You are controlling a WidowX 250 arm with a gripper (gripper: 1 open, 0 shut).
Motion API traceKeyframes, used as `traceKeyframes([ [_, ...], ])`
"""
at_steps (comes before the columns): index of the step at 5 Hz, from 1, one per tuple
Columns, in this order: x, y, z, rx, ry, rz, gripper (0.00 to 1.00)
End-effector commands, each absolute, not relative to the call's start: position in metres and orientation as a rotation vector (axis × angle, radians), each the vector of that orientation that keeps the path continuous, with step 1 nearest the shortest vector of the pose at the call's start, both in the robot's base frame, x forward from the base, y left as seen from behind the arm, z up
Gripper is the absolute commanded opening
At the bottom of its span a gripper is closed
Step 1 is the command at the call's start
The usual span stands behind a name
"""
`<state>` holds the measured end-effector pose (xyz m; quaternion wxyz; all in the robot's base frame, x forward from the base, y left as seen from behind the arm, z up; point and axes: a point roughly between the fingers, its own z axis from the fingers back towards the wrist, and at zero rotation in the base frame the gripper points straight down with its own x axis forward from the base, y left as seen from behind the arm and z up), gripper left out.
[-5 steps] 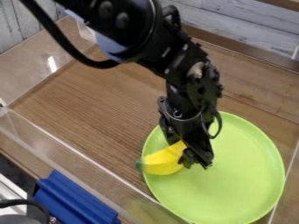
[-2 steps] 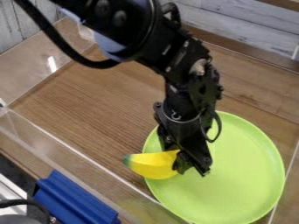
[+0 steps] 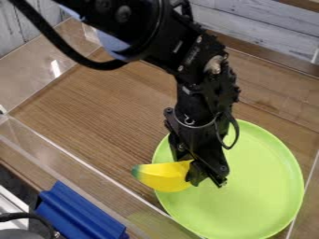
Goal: Put the banana on top of the green plate
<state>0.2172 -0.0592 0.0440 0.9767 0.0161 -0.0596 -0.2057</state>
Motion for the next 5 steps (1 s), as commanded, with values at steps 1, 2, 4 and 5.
traceKeyframes([
  [1,0.226,-0.066,0.063,0.015,-0.183,-0.411,0.0],
  [2,0.224,-0.069,0.067,0.002,-0.178,-0.402,0.0],
  [4,0.221,-0.077,0.077,-0.026,-0.169,-0.38,0.0],
  [5,0.22,-0.082,0.082,-0.04,-0.167,-0.365,0.0],
])
